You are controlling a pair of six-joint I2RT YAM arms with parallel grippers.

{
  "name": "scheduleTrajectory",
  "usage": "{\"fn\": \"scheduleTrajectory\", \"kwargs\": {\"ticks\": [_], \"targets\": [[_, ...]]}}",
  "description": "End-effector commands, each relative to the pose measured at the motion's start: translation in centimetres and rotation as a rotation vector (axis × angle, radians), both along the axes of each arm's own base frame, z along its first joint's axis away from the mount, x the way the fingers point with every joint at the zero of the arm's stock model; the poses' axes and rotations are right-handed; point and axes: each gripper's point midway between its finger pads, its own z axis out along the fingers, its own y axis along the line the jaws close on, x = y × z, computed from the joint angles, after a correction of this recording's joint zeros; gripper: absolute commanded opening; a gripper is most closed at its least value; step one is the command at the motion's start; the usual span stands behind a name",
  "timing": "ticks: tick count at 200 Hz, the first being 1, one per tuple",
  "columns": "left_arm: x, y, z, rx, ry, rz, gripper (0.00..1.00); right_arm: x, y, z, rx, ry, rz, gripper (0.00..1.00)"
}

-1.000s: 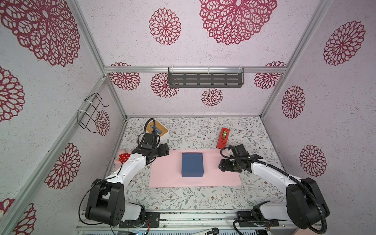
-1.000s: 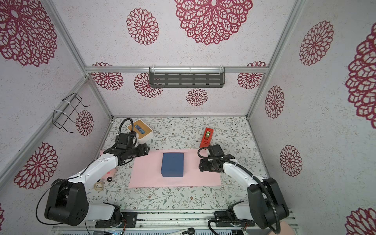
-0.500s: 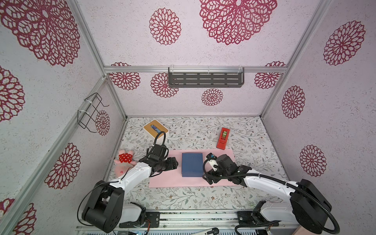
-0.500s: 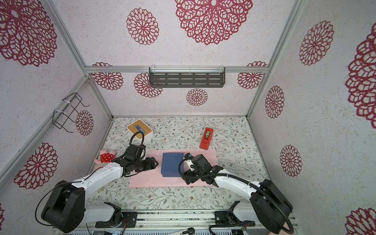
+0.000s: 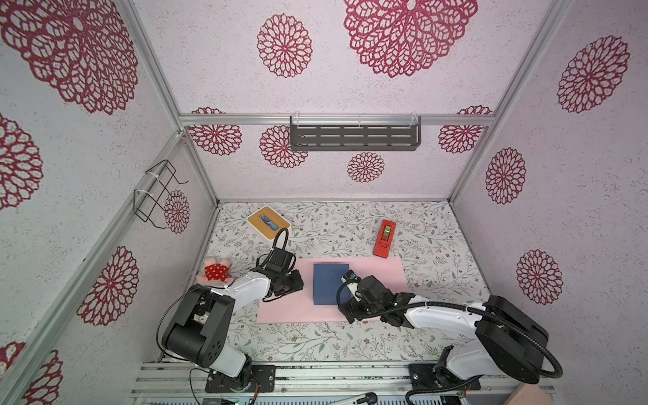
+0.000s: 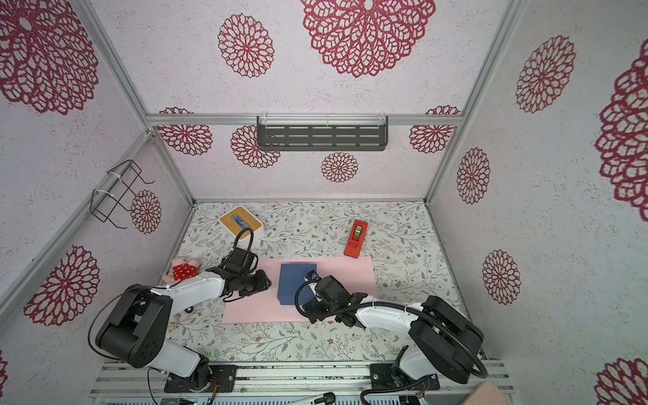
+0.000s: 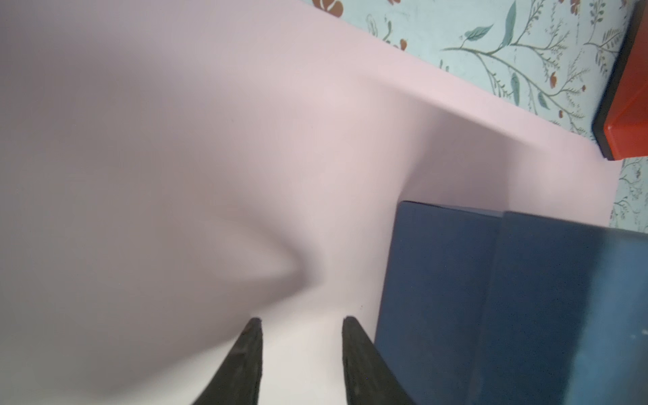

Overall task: Wrap a gift box in wrapping paper
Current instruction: Move the gift box onto the wrapping paper.

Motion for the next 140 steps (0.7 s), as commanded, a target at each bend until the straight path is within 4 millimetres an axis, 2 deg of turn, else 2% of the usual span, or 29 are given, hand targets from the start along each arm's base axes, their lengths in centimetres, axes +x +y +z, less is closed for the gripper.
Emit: {"fn": "scheduleTrajectory", "kwargs": {"ticks": [1, 56, 140], "targets": [[0.0, 0.5, -0.8, 0.010, 0.000, 0.021, 0.38, 1.3, 0.7, 0.7, 0.028, -0.034, -0.068, 0.99], [-0.5, 0.6, -2.0, 0.021, 0.021, 0.010, 0.34, 1.8, 1.0, 0.2, 0.026, -0.026, -0.117, 0.99], [-0.6, 0.5, -2.0, 0.012, 0.021, 0.003, 0.34, 2.4, 0.9, 0.1, 0.013, -0.029, -0.163, 0.99]]}}
